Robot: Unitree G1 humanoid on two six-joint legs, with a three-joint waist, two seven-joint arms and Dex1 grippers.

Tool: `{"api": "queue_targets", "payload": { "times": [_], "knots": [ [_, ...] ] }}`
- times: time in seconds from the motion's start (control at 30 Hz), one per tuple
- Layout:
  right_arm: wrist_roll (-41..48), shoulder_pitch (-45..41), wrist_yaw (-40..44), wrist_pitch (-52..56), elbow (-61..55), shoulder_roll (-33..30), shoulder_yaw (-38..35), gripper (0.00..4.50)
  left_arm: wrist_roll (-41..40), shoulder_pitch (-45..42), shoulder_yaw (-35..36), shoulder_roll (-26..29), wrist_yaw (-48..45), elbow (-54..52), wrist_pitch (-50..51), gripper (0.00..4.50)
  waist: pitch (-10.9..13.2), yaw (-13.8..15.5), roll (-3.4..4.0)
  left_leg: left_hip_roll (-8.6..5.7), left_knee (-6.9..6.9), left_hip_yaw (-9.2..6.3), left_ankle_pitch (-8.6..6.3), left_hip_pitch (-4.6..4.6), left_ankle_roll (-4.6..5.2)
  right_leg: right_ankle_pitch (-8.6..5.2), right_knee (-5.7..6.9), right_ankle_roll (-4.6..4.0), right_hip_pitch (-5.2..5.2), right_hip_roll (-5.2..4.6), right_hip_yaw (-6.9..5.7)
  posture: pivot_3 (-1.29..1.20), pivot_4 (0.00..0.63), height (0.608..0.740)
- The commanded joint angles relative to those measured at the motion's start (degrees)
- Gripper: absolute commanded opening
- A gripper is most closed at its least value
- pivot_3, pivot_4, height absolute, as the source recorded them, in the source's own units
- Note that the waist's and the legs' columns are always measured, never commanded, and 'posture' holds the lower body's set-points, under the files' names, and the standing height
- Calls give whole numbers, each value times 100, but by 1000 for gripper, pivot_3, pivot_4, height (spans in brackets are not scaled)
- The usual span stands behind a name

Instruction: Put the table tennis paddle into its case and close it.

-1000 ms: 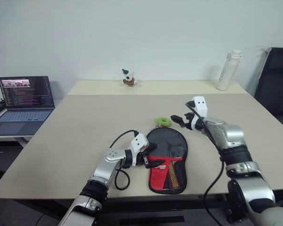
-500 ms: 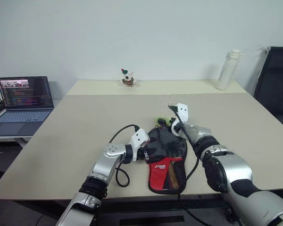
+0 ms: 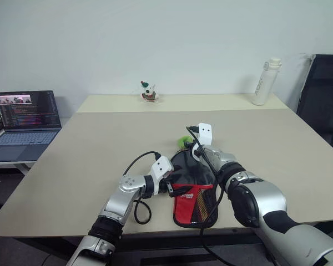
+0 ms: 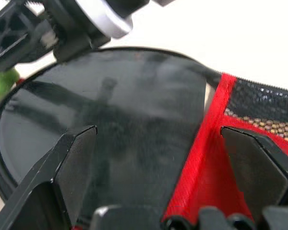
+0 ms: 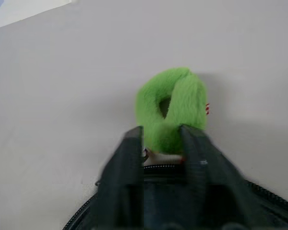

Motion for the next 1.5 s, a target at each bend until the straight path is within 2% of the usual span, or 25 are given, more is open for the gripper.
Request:
{"api": "queue_targets", "payload": {
  "times": [0.03,0.27,0.4,0.6,0.7,0.83,0.97,1.1,1.37,1.5],
  "knots": [
    [-57,-171,-52,-136,-58,21,-108,21,-37,-60,-1,-5,37,-282,-1,4500,0,-2,0,0,0,1,0,0,0,0,0,0,0,0,0,0,150,740],
    [-70,-165,-49,-137,-74,67,-221,21,-17,-210,-44,-90,58,-171,-51,4500,0,-6,0,0,0,2,0,0,0,0,0,0,0,0,1,0,150,740],
    [-72,-235,148,-97,-127,28,-249,21,-2,-695,26,-312,175,281,-241,4500,0,10,0,-2,1,0,0,-1,0,0,1,0,0,0,-2,0,150,740],
    [-18,-341,965,158,-373,-173,-164,21,101,-1248,47,-492,270,1128,-687,4500,0,-1,0,-7,0,4,0,0,0,0,-1,0,1,2,0,0,150,740],
    [154,-179,1790,543,-912,-347,-117,588,56,-1240,98,-447,214,1222,-768,4500,2,-20,2,-6,-1,4,0,-1,0,0,-3,0,0,2,0,0,150,740],
    [184,681,2513,1163,-2444,-729,226,1938,-92,-1029,292,-294,225,1073,-657,4500,1,-14,2,-3,-3,-3,0,-2,0,0,-2,1,0,1,-5,0,150,740],
    [127,1553,2606,1524,-3633,-1111,500,3351,-461,-789,652,-160,250,641,-285,4500,4,-5,6,0,-1,-8,0,-4,0,0,-1,1,0,-6,-6,0,150,740],
    [22,1868,2563,1427,-3497,-1310,608,3351,-853,-541,1030,39,280,59,209,4500,7,-32,10,-1,1,-1,0,-2,0,0,3,1,-1,-7,0,0,150,740],
    [-259,1489,2602,567,-1716,-1340,656,3351,-1323,-189,1371,453,287,-800,935,4500,7,-40,12,3,1,6,0,15,0,-1,25,-2,-1,13,7,0,150,740],
    [-400,1451,2754,358,-1304,-1258,802,3351,-1934,-107,1596,680,51,-1341,1714,4500,7,-42,11,1,8,11,0,14,-1,-1,28,-1,-1,11,13,0,150,740]
  ]
}}
